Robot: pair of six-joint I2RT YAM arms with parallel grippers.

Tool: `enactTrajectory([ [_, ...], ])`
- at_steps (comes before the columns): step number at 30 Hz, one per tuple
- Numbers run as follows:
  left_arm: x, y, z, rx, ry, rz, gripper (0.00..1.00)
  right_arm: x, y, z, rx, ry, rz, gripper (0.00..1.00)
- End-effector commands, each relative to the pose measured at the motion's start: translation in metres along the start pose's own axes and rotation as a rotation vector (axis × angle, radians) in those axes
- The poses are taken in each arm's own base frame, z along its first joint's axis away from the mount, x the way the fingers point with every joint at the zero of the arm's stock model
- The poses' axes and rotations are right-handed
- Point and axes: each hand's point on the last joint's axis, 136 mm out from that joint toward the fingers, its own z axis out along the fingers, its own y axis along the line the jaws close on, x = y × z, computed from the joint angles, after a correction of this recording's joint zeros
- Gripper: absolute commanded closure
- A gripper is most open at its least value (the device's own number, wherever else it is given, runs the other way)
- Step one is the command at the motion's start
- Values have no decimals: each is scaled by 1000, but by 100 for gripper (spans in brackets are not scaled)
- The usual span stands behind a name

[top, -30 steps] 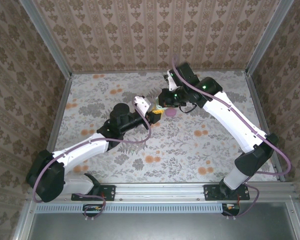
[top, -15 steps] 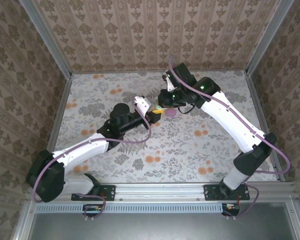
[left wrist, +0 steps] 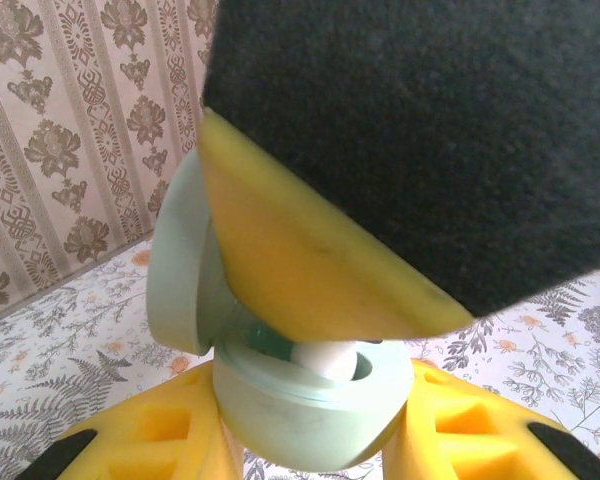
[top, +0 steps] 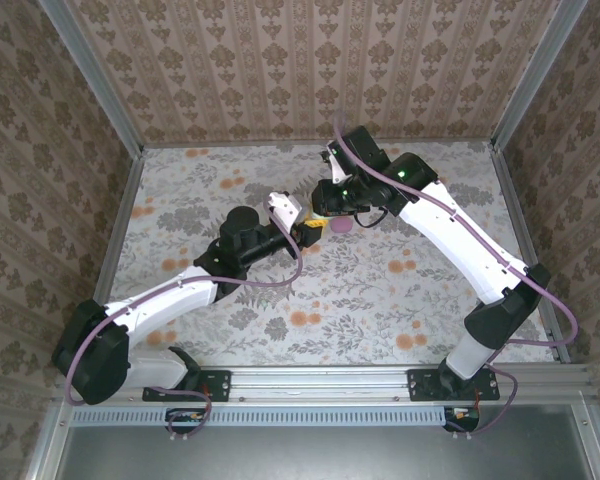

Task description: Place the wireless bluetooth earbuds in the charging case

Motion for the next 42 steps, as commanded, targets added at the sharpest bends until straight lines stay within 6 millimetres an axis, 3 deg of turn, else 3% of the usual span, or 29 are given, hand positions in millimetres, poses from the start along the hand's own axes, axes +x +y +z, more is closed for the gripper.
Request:
enactTrajectory([
  [1,-26,-1,0,2,-64,34,67,4,10,-9,-38,17,-7,73],
  [19,-29,-1,-1,-3,-67,40,67,4,16,-20,-113,1,25,68],
  [28,-32,0,-6,-20,-81,62,68,-9,14,-54,-184,-154,61,66],
  [30,-34,0,-8,-21,-89,71,68,-13,7,-60,-201,-207,98,66],
  [31,-34,0,-9,-24,-90,75,68,-16,3,-75,-220,-257,115,67],
  [34,-35,0,-12,-29,-92,80,68,-19,-15,-83,-218,-314,177,68],
  [42,-43,0,-20,-43,-123,94,68,-5,-51,-71,-170,-292,252,68],
])
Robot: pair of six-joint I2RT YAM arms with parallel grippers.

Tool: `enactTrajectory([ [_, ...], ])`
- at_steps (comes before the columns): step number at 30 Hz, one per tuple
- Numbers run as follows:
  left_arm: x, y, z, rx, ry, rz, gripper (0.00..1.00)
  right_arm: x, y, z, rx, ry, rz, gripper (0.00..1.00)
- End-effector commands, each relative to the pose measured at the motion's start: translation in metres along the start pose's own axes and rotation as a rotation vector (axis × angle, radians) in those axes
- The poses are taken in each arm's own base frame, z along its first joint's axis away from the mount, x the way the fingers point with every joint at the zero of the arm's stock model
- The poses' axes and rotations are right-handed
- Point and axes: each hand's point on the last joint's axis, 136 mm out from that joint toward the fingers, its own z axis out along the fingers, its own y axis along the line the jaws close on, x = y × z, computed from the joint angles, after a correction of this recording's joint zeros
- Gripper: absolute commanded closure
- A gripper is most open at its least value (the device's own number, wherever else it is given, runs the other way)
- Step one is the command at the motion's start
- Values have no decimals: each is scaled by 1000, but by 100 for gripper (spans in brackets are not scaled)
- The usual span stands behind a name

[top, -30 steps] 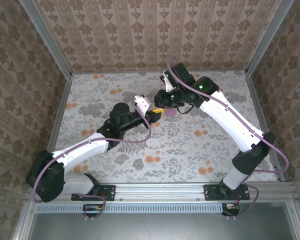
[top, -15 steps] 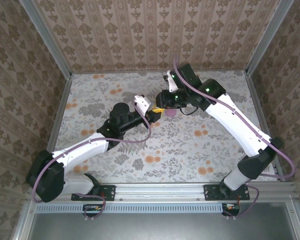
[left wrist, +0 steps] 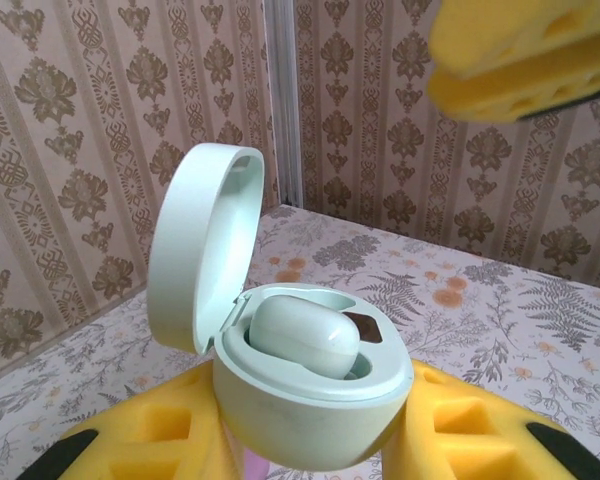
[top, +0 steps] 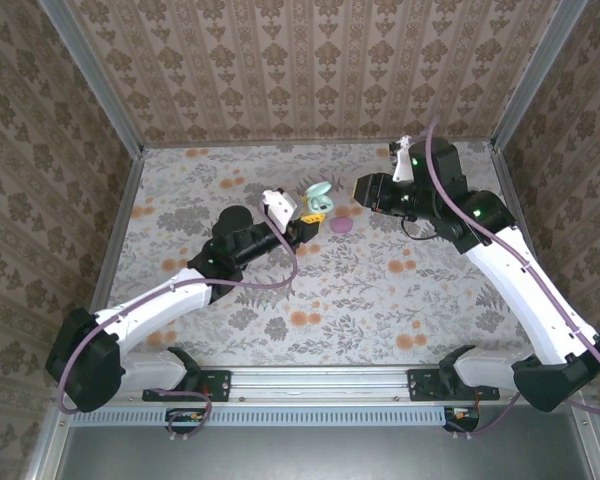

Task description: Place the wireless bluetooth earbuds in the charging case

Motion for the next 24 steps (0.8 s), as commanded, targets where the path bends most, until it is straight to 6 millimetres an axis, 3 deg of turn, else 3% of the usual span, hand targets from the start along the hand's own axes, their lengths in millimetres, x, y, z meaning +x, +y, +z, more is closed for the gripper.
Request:
enactTrajectory([
  [1,-21,1,-10,-25,-68,46,68,9,-11,7,-3,17,37,68],
  [5,-30,5,-19,-60,-89,52,68,29,-37,24,47,77,71,68],
  [9,-34,21,-30,-132,-83,18,69,56,-50,48,34,176,88,68],
  [13,-34,45,-45,-204,-80,-31,69,92,-52,77,3,306,90,68],
  [18,-24,84,-73,-358,-90,-100,69,144,-49,114,44,434,-34,68],
  [24,-24,111,-111,-479,-138,-152,68,204,-28,162,14,576,-176,67],
])
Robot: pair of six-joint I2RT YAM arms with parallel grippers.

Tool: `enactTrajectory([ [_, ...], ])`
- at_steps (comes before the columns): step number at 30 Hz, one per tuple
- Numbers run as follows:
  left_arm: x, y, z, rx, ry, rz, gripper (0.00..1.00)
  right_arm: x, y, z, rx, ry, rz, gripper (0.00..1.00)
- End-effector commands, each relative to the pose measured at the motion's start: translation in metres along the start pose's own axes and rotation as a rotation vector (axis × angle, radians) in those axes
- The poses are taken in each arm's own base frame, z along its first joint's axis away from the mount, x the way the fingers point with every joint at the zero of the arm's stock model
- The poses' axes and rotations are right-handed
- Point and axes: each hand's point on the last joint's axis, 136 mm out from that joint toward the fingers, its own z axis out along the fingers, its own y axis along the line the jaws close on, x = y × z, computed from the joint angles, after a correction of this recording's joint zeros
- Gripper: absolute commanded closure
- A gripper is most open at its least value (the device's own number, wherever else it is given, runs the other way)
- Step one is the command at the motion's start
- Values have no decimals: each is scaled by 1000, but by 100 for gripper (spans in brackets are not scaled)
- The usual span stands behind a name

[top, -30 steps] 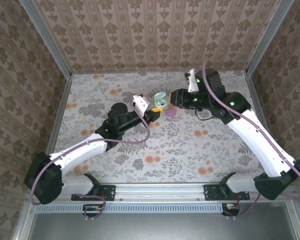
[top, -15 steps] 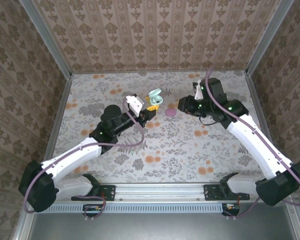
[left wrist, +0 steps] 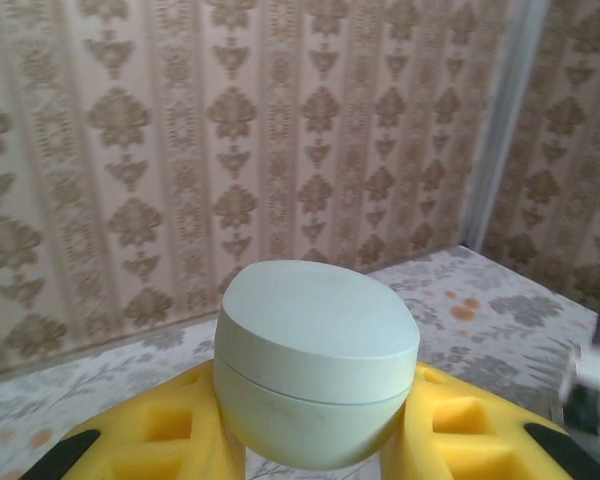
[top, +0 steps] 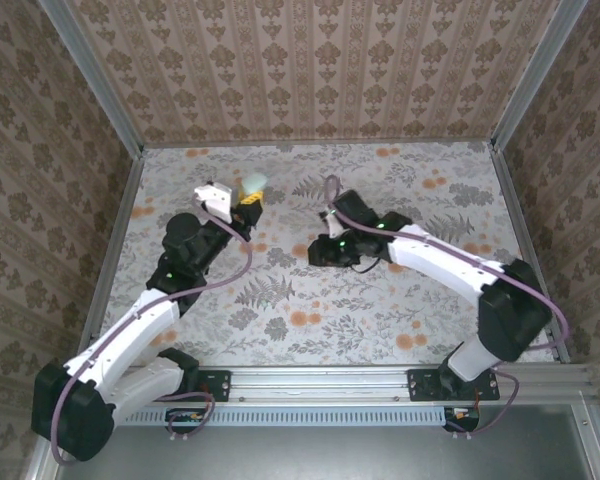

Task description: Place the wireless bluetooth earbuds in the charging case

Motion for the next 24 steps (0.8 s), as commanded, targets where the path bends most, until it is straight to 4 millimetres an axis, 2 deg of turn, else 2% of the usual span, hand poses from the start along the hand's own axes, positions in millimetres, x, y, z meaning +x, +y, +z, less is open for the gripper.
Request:
enactTrajectory([
  [1,-13,11,-14,-41,-45,-52,68,10,15,31,19,57,-116,67],
  [3,-13,14,-18,-43,-45,-49,68,13,17,42,46,86,-134,67],
  [5,-12,12,-21,-24,-46,-38,68,8,14,46,60,69,-107,68],
  [9,-9,5,-23,21,-43,-27,69,-11,20,34,22,8,-85,68],
  [13,-9,-10,-24,107,-65,-19,69,-38,35,0,-54,-98,-106,68],
  [19,-7,-39,-23,289,-44,-3,70,-75,58,-80,-228,-289,-190,67],
  [21,-7,-51,-22,358,-40,-3,70,-80,71,-105,-308,-329,-243,64],
  [24,-9,-63,-18,429,-33,-2,70,-75,92,-135,-428,-354,-358,60],
])
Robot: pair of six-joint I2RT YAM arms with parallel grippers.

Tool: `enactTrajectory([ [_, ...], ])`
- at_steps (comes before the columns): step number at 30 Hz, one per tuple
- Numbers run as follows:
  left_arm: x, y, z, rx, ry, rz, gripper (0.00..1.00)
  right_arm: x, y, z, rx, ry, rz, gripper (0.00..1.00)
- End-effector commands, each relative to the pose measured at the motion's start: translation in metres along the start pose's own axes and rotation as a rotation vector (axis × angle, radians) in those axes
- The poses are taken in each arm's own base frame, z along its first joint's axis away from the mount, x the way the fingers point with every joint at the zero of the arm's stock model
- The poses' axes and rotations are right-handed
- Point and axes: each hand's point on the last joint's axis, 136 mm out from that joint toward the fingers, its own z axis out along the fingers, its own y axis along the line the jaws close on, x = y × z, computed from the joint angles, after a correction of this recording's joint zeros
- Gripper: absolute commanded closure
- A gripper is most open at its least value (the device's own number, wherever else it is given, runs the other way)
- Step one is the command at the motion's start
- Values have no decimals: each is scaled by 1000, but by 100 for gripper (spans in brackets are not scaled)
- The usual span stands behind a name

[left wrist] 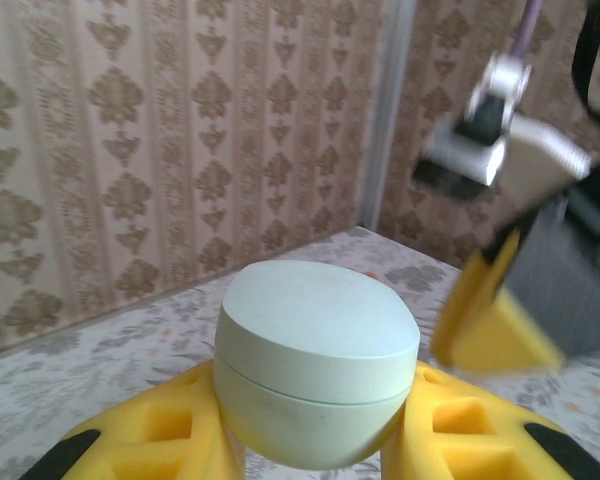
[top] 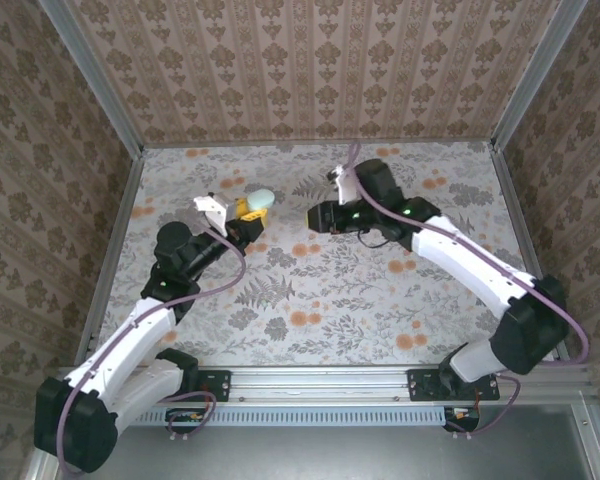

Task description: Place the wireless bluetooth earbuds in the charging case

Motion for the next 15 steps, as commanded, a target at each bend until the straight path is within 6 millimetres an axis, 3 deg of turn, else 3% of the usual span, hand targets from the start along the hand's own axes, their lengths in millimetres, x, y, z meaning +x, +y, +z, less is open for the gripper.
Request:
enactTrajectory([
  [1,-27,-36,7,180,-61,37,70,-9,49,-21,-210,-23,-163,59],
  [4,-28,-47,16,228,-62,35,70,-10,63,-32,-263,-45,-228,58],
  [15,-32,-61,23,286,-63,26,71,-8,65,-30,-277,-20,-252,57],
])
